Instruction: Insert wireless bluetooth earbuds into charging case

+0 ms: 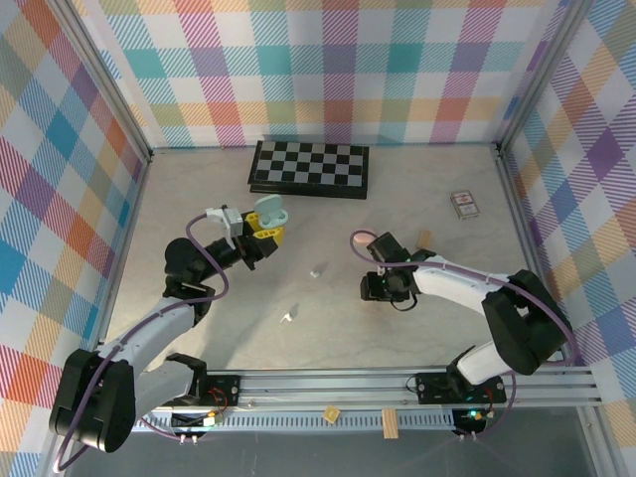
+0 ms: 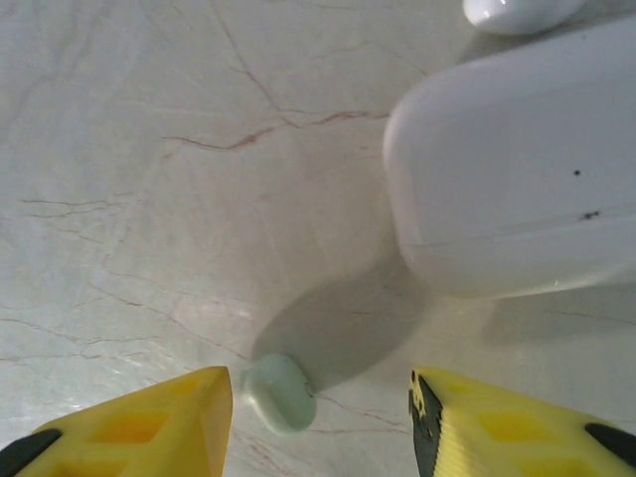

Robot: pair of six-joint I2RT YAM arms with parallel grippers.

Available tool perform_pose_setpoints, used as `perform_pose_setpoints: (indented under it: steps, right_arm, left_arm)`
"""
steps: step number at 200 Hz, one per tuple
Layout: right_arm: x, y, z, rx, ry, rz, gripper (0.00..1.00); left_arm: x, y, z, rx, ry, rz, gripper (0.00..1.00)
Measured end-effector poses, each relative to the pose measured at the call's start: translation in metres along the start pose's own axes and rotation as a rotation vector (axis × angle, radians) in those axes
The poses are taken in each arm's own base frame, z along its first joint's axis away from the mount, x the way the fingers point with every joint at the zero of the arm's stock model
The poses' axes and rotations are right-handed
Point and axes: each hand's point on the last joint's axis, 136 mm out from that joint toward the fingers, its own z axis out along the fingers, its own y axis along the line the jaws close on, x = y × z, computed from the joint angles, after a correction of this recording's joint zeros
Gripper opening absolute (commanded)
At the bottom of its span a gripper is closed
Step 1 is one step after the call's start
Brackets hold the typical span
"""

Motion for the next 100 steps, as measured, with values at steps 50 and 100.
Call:
perform_pose_setpoints:
  steps: [50,100]
  right_arm:
    - [-0.004,0.007,-0.004,-0.009,-0.011,-0.012,0.50]
    - [0.004,0.015,0.005,-0.046,0.054,-0.008,0.50]
  left_arm:
    - [0.002,0.002,0.001,-0.003,0.004,-0.005,0.29]
    - [0.002,0.002,0.001,-0.003,0.004,-0.005,0.29]
